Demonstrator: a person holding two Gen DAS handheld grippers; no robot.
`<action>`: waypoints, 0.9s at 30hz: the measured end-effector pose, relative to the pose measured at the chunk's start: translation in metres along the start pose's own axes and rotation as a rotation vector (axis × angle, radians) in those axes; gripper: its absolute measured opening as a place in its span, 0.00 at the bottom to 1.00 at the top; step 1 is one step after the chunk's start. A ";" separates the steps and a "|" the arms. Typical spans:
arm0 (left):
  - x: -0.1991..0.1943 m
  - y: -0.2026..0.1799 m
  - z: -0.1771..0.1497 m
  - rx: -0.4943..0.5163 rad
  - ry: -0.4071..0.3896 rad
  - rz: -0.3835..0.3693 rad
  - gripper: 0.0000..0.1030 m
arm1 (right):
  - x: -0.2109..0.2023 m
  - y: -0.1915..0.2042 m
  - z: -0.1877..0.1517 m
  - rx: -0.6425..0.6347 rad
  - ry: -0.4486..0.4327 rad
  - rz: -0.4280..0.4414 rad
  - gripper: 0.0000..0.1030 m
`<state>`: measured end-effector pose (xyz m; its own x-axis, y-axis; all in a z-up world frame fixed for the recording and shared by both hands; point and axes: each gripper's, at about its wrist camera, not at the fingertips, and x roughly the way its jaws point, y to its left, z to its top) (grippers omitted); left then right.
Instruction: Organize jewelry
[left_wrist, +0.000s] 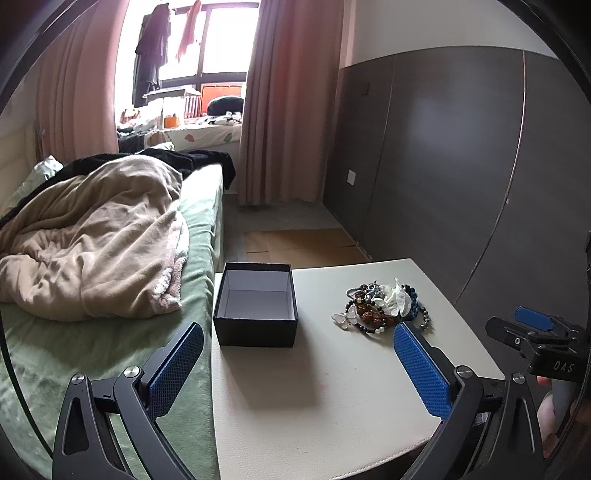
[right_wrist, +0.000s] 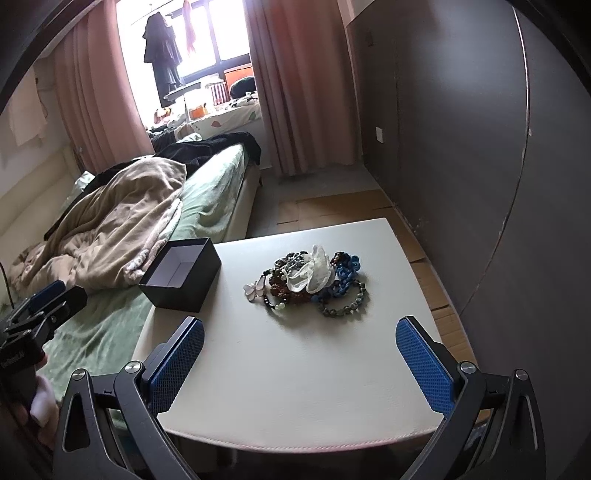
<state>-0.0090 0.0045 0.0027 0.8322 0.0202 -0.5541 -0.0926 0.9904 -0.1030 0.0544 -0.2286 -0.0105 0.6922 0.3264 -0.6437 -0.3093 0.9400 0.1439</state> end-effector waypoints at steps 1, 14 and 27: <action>0.000 0.001 0.000 0.000 -0.001 0.000 1.00 | 0.000 0.000 0.000 -0.001 0.001 0.001 1.00; -0.001 0.000 0.000 0.002 -0.003 -0.002 1.00 | 0.000 -0.002 0.000 0.001 0.001 0.002 1.00; -0.001 0.000 0.000 0.004 -0.002 -0.003 1.00 | 0.000 -0.003 0.000 0.002 0.000 0.002 1.00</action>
<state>-0.0096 0.0043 0.0029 0.8334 0.0178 -0.5524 -0.0884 0.9909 -0.1014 0.0553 -0.2312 -0.0106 0.6915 0.3285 -0.6434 -0.3098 0.9394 0.1467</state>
